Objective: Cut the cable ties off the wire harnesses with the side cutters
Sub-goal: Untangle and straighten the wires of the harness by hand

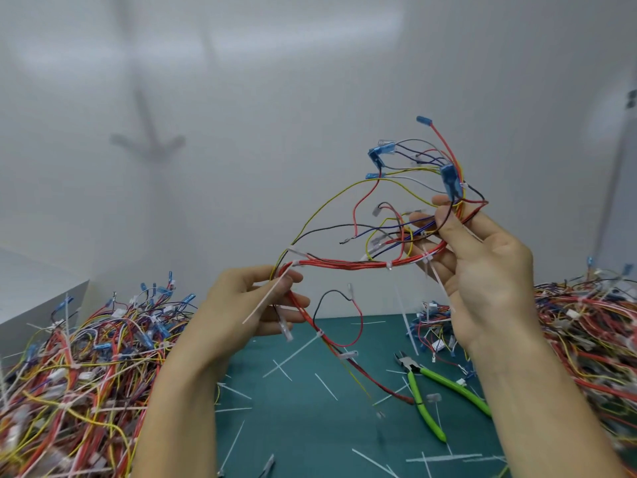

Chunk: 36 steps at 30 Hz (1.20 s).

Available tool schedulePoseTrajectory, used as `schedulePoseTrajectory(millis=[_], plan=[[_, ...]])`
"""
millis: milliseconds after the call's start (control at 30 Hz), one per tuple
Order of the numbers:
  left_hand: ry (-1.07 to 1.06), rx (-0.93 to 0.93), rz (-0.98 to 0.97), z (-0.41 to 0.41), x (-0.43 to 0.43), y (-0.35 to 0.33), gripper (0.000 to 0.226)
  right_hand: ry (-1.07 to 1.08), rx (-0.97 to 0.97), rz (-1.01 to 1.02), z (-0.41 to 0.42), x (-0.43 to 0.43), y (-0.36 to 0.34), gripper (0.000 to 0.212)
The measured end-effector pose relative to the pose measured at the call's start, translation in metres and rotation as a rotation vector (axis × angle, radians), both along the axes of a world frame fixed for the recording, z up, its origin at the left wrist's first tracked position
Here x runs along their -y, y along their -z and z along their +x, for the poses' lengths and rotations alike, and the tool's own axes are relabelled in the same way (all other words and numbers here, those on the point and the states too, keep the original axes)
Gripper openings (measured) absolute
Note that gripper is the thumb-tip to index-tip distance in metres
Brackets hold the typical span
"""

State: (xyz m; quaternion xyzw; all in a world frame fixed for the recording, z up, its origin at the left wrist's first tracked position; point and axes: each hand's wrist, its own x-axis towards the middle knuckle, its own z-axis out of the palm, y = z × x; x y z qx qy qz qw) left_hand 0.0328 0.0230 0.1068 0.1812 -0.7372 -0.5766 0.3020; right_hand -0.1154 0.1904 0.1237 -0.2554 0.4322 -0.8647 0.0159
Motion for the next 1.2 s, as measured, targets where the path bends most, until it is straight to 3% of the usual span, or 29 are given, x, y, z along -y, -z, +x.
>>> schedulePoseTrajectory(millis=[933,1100,1200], plan=[[0.051,-0.183,0.12,-0.002,-0.005,-0.007,0.021,-0.041,0.013,-0.012,0.002,0.0,-0.001,0.011],[0.031,-0.137,0.075,-0.003,-0.002,-0.002,0.021,-0.04,0.003,-0.015,0.001,-0.001,0.0,0.012],[-0.033,0.036,-0.014,-0.01,0.005,0.009,0.014,-0.046,0.002,-0.036,0.0,-0.001,0.0,0.014]])
